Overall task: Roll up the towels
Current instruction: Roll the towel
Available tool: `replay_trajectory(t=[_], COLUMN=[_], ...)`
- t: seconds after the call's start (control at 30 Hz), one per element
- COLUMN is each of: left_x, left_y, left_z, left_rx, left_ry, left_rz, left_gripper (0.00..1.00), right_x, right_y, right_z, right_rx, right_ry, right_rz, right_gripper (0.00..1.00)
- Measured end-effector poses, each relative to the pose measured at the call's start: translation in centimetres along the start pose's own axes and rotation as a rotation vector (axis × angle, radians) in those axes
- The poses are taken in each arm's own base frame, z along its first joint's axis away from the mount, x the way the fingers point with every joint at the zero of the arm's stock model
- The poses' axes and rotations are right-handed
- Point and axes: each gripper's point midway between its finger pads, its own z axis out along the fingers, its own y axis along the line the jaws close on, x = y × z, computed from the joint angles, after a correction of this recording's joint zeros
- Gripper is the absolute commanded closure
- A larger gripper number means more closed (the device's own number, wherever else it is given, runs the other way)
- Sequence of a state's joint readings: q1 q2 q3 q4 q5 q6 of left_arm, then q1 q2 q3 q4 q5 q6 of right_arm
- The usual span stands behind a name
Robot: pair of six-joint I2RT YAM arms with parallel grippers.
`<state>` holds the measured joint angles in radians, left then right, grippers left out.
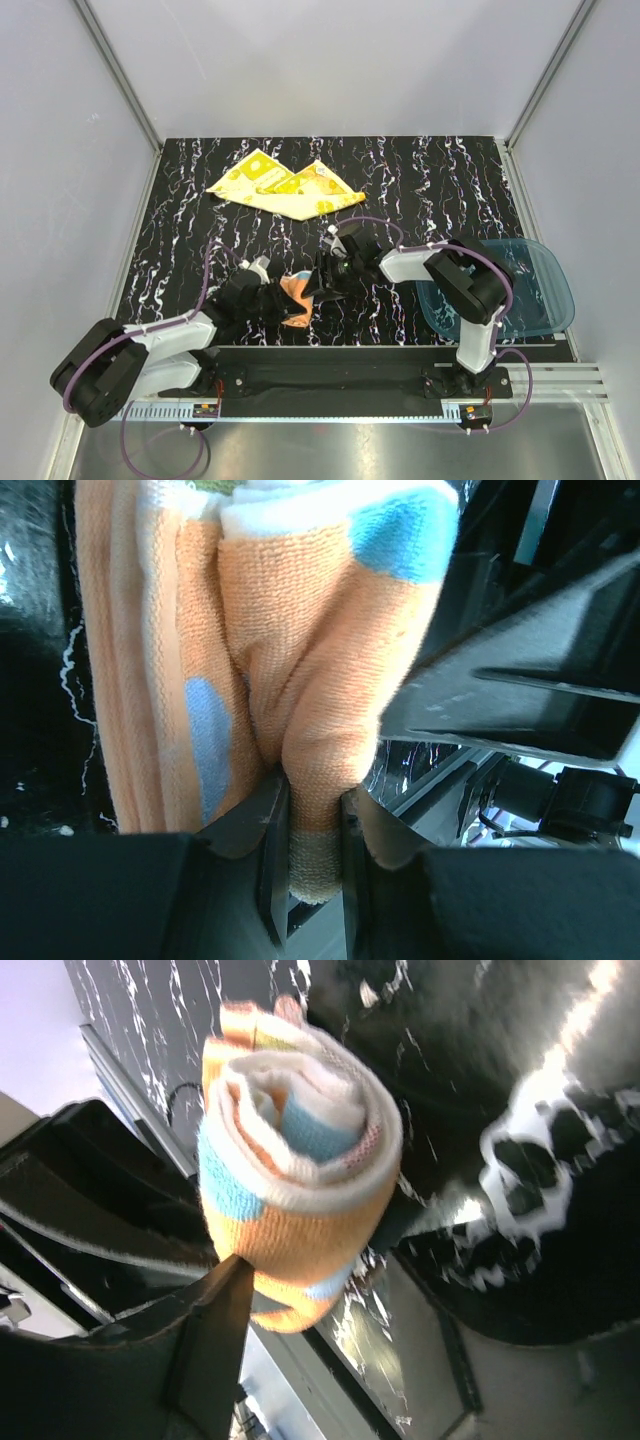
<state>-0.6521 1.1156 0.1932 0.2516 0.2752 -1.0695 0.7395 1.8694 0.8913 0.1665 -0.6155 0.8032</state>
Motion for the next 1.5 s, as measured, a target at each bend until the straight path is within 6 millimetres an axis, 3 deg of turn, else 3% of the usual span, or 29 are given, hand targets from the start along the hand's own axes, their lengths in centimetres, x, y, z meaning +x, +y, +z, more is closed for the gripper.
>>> replay_trajectory(t=[0.13,0.17,0.3,0.47,0.57,0.77,0.93,1.07,1.27,1.5], left_x=[0.0,0.0,0.0,-0.2,-0.6,-0.9,-0.6,1.0,2.8,2.8], left_y=[0.2,0.1,0.1,0.3,-0.2,-0.9,-5.0,-6.9,-6.5,-4.9], left_z=[0.1,0.1,0.1,0.0,-0.5,-2.3,-3.6,-3.0,-0.6,1.1], left_rx=[-0.002,-0.002,0.000,-0.040,-0.081,-0.248,-0.320,-0.358,-0.461,-0.555], left_ry=[0.007,0.007,0.008,0.021,0.022,-0.001,-0.070,-0.088,-0.078,-0.075], left_rz=[-0.002,0.000,0.010,0.052,0.099,0.247,0.458,0.603,0.756,0.822], left_gripper=[0.87,0.86,0.75,0.43,0.38,0.37,0.37,0.37,0.36,0.36], right_x=[-0.1,-0.1,-0.2,-0.2,-0.4,-0.8,-0.5,-0.2,0.2,0.3], right_y=[0.2,0.2,0.3,0.0,0.0,-0.7,-1.4,-1.4,-1.4,-1.5], right_z=[0.8,0.9,1.0,0.9,0.7,-1.5,-2.6,-2.9,-3.2,-3.2], right_rx=[-0.015,-0.018,-0.020,0.025,0.109,0.295,0.396,0.431,0.465,0.470], right_ry=[0.005,0.005,0.002,0.007,0.005,-0.035,-0.034,-0.027,-0.017,-0.013], right_rz=[-0.002,0.000,0.001,0.018,0.019,0.023,0.045,0.045,0.046,0.049], right_gripper=[0.64,0.74,0.88,0.93,0.96,1.00,1.00,1.00,1.00,1.00])
